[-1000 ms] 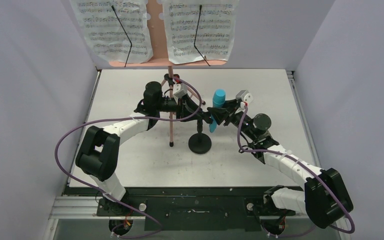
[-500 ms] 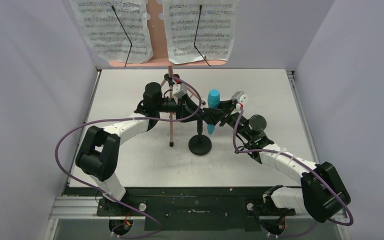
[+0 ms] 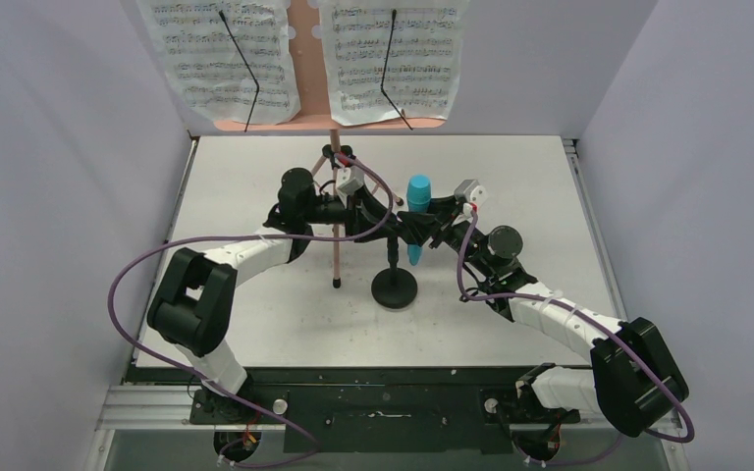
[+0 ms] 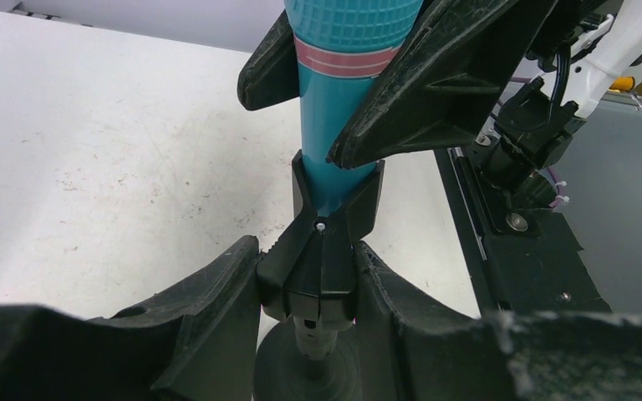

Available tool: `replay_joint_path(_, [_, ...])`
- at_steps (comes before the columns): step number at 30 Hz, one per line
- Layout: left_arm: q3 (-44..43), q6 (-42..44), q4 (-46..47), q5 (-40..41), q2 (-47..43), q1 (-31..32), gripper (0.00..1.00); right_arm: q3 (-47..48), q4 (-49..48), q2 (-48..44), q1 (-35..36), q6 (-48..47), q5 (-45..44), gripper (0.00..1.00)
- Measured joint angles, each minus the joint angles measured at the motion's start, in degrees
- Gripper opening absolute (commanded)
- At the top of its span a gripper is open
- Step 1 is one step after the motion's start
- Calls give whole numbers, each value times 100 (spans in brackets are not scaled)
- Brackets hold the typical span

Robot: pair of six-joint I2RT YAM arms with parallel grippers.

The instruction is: Set up the instrument practice props

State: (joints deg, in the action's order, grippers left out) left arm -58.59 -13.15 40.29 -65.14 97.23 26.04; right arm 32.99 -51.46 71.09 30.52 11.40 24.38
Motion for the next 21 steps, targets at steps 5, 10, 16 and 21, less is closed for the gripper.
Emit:
replay_joint_path(5, [181,59,87,179,-149,7,61,0,4,0,24,0,4,5])
replay_joint_path(10, [249,251,107,398,-400,13,97,0,7,0,33,-2,0,5])
replay_joint_path(16, [260,754,-236,605,-737,17,97,0,11,-2,33,-2,0,7])
replay_joint_path(21, [267,1040,-457,697,-822,20,96,0,66,-31,33,-13,0,23])
